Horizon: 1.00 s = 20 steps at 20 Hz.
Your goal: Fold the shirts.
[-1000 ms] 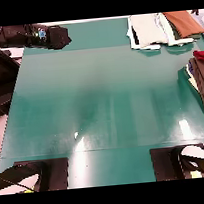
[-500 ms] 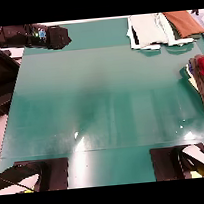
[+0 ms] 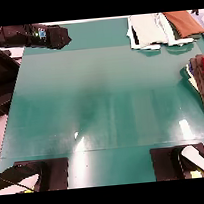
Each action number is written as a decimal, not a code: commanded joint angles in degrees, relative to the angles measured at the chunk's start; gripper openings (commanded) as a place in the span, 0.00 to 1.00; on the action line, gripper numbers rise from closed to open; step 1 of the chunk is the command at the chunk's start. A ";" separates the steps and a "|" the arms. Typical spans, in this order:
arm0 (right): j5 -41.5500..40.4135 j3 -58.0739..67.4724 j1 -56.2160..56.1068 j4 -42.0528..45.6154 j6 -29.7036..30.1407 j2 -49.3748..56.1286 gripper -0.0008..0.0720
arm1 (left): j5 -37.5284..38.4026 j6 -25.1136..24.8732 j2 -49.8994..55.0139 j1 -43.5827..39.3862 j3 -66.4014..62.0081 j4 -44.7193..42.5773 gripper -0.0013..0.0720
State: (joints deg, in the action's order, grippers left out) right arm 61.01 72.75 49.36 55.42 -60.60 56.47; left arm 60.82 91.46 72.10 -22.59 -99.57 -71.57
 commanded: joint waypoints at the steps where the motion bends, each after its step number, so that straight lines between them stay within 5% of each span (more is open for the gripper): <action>1: -0.42 1.84 -17.57 -4.63 -0.07 0.02 0.64 | -0.20 0.02 0.04 0.02 -0.02 -0.02 0.05; 8: -7.28 -2.12 -46.01 -4.24 0.00 0.15 0.61 | -3.61 0.02 0.04 0.02 -0.02 0.00 0.05; 9: -7.50 -2.12 -48.11 -4.26 0.02 0.13 0.49 | -4.17 0.02 0.04 0.02 -0.02 0.00 0.05; 11: -7.45 -2.08 -50.86 -4.26 0.04 0.13 0.07 | -5.57 0.00 0.04 0.02 -0.02 0.00 0.05; 12: -7.48 -2.08 -51.54 -4.31 0.04 0.13 0.04 | -6.01 0.02 0.04 0.02 -0.02 0.00 0.05; 20: -6.82 -2.08 -52.02 -4.39 0.04 0.11 0.04 | -6.36 0.02 0.04 0.02 -0.02 0.00 0.05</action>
